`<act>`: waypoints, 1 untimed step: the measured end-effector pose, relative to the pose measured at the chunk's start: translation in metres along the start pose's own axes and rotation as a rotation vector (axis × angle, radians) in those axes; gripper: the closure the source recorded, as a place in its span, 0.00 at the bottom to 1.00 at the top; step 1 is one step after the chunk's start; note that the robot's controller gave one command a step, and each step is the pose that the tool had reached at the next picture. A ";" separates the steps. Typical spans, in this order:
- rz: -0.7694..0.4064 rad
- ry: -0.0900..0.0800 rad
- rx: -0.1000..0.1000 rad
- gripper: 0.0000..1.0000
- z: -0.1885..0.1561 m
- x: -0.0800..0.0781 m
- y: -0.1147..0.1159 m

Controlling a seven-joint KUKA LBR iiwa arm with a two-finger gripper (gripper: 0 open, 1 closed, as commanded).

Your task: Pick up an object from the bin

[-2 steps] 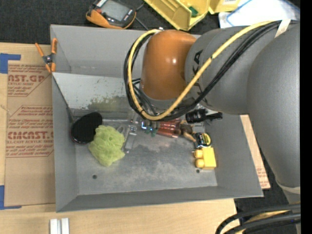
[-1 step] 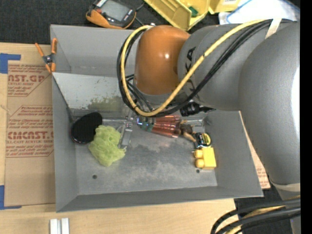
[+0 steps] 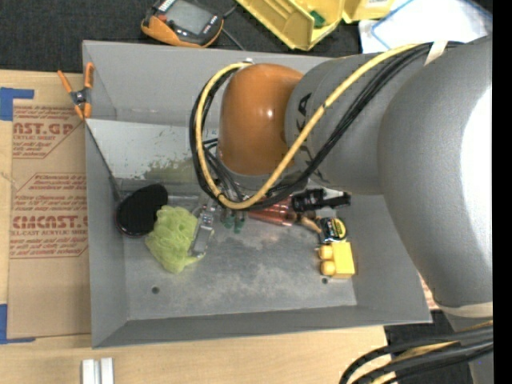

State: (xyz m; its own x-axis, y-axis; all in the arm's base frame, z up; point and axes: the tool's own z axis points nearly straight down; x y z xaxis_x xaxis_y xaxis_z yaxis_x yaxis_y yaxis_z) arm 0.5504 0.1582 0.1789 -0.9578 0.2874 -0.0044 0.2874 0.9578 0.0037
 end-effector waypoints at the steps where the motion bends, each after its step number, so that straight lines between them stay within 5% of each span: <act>1: -0.102 -0.001 0.001 0.00 0.015 0.021 -0.017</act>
Offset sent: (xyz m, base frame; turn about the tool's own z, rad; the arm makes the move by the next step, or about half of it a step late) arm -0.0078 -0.0040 -0.0199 0.1470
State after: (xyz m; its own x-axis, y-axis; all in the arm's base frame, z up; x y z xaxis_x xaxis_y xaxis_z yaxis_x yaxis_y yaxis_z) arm 0.5254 0.1478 0.1641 -0.9821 0.1882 -0.0056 0.1882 0.9821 0.0021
